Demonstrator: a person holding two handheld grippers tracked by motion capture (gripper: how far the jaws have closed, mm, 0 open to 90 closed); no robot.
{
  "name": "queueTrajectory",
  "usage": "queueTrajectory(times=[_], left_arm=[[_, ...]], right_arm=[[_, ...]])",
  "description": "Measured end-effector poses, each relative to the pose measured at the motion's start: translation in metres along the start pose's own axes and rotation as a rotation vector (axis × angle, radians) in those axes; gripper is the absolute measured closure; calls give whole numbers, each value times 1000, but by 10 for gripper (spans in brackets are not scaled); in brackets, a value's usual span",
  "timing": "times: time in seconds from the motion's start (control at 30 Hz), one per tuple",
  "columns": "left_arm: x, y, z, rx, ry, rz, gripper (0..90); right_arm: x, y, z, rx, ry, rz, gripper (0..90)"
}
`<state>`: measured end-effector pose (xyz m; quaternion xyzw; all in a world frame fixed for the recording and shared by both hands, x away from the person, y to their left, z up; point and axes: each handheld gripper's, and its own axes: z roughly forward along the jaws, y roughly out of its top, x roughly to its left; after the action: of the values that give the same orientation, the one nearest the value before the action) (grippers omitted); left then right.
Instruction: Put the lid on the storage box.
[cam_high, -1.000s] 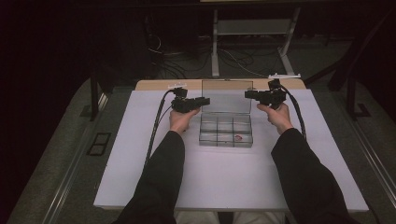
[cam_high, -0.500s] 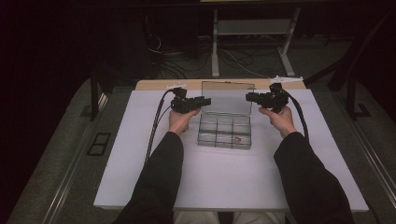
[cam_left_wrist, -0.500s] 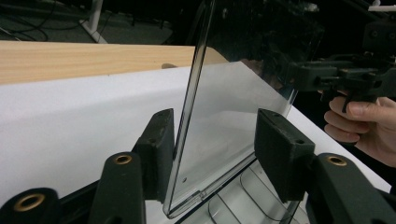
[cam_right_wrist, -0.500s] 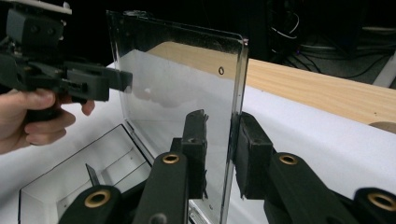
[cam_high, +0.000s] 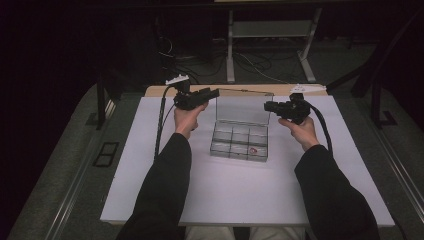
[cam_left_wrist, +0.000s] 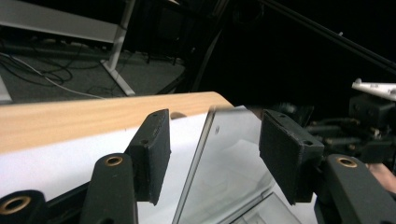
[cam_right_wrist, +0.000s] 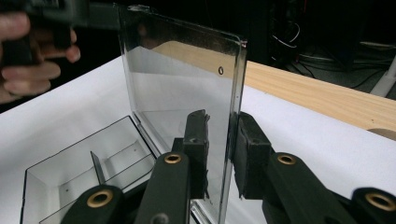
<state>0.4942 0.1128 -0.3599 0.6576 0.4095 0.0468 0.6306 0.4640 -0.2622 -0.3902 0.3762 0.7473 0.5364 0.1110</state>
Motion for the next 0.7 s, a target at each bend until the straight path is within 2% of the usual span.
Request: queueTrajectory(times=[0.17, 0.2, 0.3, 0.4, 0.47, 0.53, 0.7], left_arm=[[-6, 19, 7, 6, 41, -8, 461], [-6, 22, 11, 20, 48, -2, 478], [-3, 25, 21, 56, 76, -27, 522], [2, 21, 26, 77, 64, -74, 590], [5, 18, 29, 104, 60, -81, 615], [7, 18, 29, 98, 36, -110, 633], [5, 18, 27, 108, 9, -113, 692]], right_arm=[[2, -1, -1, -5, -2, -3, 757], [2, -1, -1, -6, 0, -5, 758], [4, -2, -2, -2, 1, -14, 758], [5, -1, -3, 3, 4, -27, 760], [5, -1, -4, 7, 6, -32, 760], [5, -1, -4, 10, 5, -42, 760], [5, 0, -3, 9, -1, -35, 756]])
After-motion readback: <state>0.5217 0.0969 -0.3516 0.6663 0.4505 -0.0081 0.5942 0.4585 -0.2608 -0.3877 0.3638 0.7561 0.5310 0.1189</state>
